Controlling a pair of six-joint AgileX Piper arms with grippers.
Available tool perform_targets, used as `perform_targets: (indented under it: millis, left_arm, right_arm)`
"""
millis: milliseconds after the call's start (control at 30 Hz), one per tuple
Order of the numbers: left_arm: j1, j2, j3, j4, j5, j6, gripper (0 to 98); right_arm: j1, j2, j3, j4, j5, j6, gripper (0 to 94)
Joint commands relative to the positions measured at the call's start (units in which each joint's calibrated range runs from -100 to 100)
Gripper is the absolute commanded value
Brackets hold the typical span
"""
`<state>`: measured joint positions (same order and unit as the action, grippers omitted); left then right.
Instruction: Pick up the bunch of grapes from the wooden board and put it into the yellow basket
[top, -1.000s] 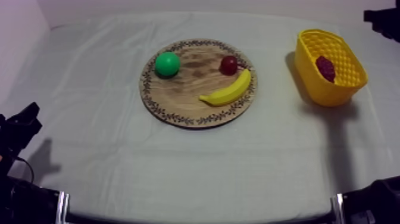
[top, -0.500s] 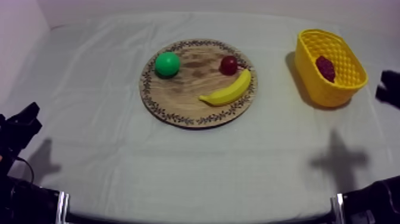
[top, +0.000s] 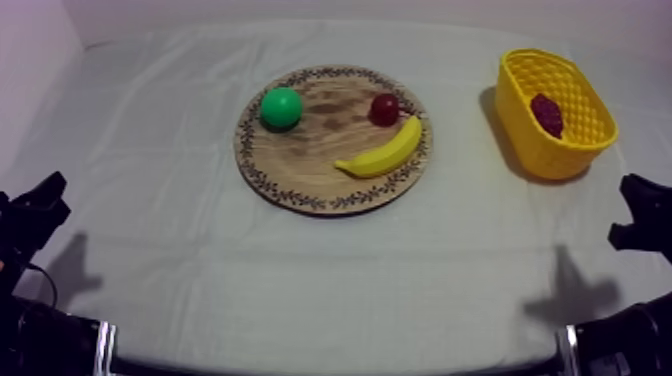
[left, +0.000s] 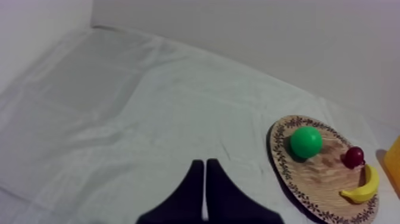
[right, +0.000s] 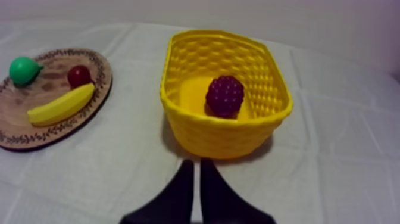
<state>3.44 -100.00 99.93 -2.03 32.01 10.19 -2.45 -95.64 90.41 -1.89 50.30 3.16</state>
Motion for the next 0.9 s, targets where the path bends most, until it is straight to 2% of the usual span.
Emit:
perform_targets:
  millis: [0, 367, 567, 867]
  left_arm:
    - [0.0, 0.0, 0.0, 0.01, 0.0, 0.0, 0.1]
    - [0.0, 0.0, 0.0, 0.01, 0.0, 0.0, 0.1]
    - [0.0, 0.0, 0.0, 0.01, 0.0, 0.0, 0.1]
    - [0.0, 0.0, 0.0, 0.01, 0.0, 0.0, 0.1]
  right_arm:
    - [0.1, 0.0, 1.7, -0.2, -0.2, 0.3, 1.6]
    - [0.2, -0.1, 6.9, 0.8, -4.2, -1.3, 1.0]
    - [0.2, -0.1, 8.9, 1.1, -9.8, 0.7, 0.5]
    - [0.1, -0.1, 9.2, 1.2, -11.0, 0.6, 0.5]
